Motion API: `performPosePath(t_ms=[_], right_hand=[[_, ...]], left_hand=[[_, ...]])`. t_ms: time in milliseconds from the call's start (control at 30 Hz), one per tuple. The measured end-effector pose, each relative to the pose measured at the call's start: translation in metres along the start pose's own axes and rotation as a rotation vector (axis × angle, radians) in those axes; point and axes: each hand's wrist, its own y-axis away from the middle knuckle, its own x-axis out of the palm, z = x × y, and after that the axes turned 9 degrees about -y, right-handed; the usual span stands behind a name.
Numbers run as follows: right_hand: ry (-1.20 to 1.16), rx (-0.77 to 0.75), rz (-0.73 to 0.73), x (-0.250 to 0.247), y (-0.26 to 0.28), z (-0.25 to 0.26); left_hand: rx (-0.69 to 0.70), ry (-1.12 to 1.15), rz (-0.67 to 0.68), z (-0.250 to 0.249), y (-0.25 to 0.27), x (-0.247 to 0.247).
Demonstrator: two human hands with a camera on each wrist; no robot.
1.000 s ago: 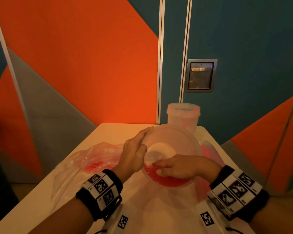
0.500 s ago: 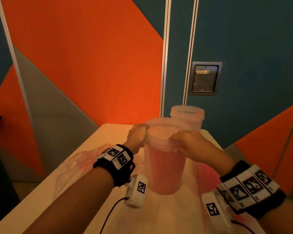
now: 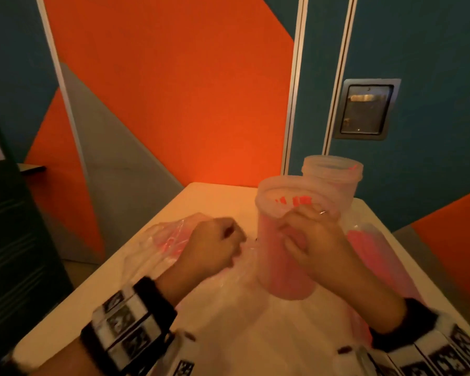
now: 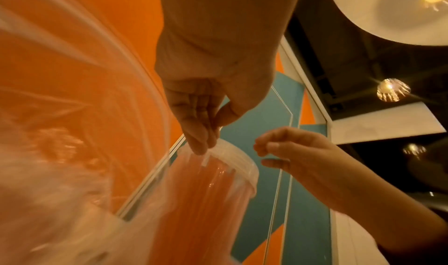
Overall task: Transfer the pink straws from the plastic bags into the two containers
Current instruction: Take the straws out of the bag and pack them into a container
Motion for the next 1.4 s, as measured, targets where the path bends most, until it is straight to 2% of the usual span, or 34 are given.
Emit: performPosePath(t_ms=[100, 200, 267, 400, 467, 533, 600, 633, 700, 733, 767, 800, 833, 867, 900, 933, 967, 1000, 1033, 1067, 1133, 1233, 1267, 1300, 1367, 1400], right_hand=[[-0.092, -0.008, 0.464, 0.050, 0.002, 0.017], [0.047, 0.034, 0.756, 0.106, 0.003, 0.012], [0.250, 0.049, 0.865, 0.129, 0.004, 0.004], [0.531, 0.043, 0.957, 0.138, 0.007, -0.006], [0.581, -0.045, 1.009, 0.130, 0.008, -0.002], [0.488, -0.077, 1.093, 0.118, 0.010, 0.005], [0.359, -0.062, 1.163, 0.098, 0.010, 0.015], [0.314, -0.062, 1.179, 0.086, 0.009, 0.019], [0.229, -0.065, 1.158, 0.067, 0.004, 0.023], [0.179, -0.067, 1.127, 0.057, 0.001, 0.023], [0.141, -0.059, 1.097, 0.049, -0.002, 0.024], [0.109, -0.049, 1.071, 0.041, -0.005, 0.023], [0.072, -0.040, 1.044, 0.034, -0.008, 0.023], [0.029, -0.040, 0.988, 0.029, -0.009, 0.024], [-0.025, -0.048, 0.873, 0.027, -0.011, 0.026], [-0.090, -0.071, 0.669, 0.029, -0.012, 0.026], [-0.129, -0.116, 0.405, 0.031, -0.014, 0.026], [-0.077, -0.166, 0.169, 0.034, -0.015, 0.024], [0.025, -0.153, 0.002, 0.038, -0.015, 0.021], [0.161, -0.096, -0.092, 0.043, -0.015, 0.019], [0.329, 0.147, -0.012, 0.055, -0.011, 0.011], [0.289, 0.401, 0.267, 0.070, 0.003, -0.001], [0.146, 0.474, 0.301, 0.073, 0.008, -0.004], [-0.094, 0.621, 0.316, 0.073, 0.010, -0.004], [-0.770, 0.927, 0.239, 0.076, 0.012, -0.003], [-1.025, 1.055, 0.225, 0.075, 0.011, -0.002]], left_hand=[[-0.011, -0.403, 0.135, 0.039, 0.034, 0.007], [-0.107, -0.597, 0.137, 0.080, 0.048, 0.016], [-0.128, -0.691, 0.083, 0.099, 0.050, 0.013], [-0.205, -0.826, -0.040, 0.114, 0.048, -0.012], [-0.182, -0.816, -0.141, 0.112, 0.047, -0.024], [-0.117, -0.825, -0.207, 0.105, 0.045, -0.033], [0.045, -0.860, -0.258, 0.098, 0.045, -0.040], [0.204, -0.869, -0.285, 0.096, 0.045, -0.042], [0.613, -0.960, -0.482, 0.095, 0.049, -0.042], [0.741, -1.005, -0.594, 0.093, 0.052, -0.043], [0.776, -1.035, -0.706, 0.092, 0.055, -0.045], [0.704, -1.045, -0.797, 0.091, 0.055, -0.046], [0.551, -1.019, -0.845, 0.092, 0.055, -0.046], [0.350, -0.949, -0.783, 0.093, 0.054, -0.048], [0.163, -0.832, -0.671, 0.093, 0.053, -0.051], [0.014, -0.667, -0.548, 0.093, 0.052, -0.054], [-0.119, -0.454, -0.438, 0.095, 0.049, -0.055], [-0.275, -0.215, -0.350, 0.094, 0.047, -0.057], [-0.439, 0.011, -0.288, 0.093, 0.045, -0.060], [-0.582, 0.187, -0.227, 0.093, 0.042, -0.062], [-0.724, 0.355, -0.140, 0.100, 0.040, -0.063], [-0.831, 0.584, -0.014, 0.112, 0.040, -0.067], [-0.869, 0.700, 0.053, 0.113, 0.041, -0.069], [-0.884, 0.825, 0.101, 0.115, 0.042, -0.071], [-0.855, 1.071, 0.128, 0.116, 0.041, -0.071], [-0.838, 1.169, 0.121, 0.118, 0.040, -0.069]])
